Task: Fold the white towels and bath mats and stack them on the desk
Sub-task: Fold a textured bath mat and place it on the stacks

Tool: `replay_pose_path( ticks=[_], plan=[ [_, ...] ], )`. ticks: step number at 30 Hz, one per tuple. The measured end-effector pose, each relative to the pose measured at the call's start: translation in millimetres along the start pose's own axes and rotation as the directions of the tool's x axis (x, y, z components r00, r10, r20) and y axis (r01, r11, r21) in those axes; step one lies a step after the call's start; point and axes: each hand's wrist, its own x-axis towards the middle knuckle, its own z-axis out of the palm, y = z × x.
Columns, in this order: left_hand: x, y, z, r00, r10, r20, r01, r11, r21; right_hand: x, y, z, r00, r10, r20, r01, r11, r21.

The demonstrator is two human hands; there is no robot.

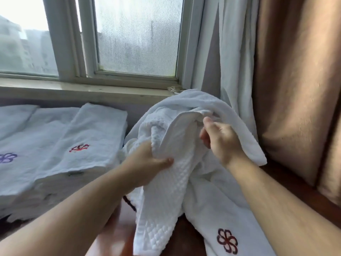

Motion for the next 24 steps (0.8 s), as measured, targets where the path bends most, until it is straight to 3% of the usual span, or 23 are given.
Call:
replay_pose_path(
  ticks=[2,5,8,14,18,24],
  plan=[
    [1.7,-5.5,11.5,0.999,0.047,0.002,-0.047,0.991,0.123,8.2,-2.5,5.4,0.998,0.055,0.044,-0.051,0.996,-0.079],
    [0.9,-21.5,25.9,0.99,0.139,-0.014,-0.122,0.907,0.403,24.6,-5.2,12.9,0.95,0.311,0.03,-0.308,0.948,-0.075],
    [-2.5,-43.1,42.5,0.978,0.206,-0.031,-0.174,0.889,0.423,36.2,-0.7,21.0,0.863,0.463,0.203,-0.482,0.874,0.055],
    [11.6,-71.3,69.0,0.911,0.353,-0.214,-0.21,0.841,0.498,53.8,37.4,44.2,0.841,0.51,0.181,-0.537,0.828,0.161],
    [38.7,-86.3,67.9,0.865,0.433,-0.254,-0.246,0.807,0.537,69.0,62.5,52.5,0.862,0.482,0.156,-0.507,0.815,0.28],
    [75.4,-105.6,55.5,0.854,0.454,-0.252,-0.276,0.808,0.52,89.8,79.6,67.9,0.906,0.397,0.144,-0.418,0.794,0.442]
  ],
)
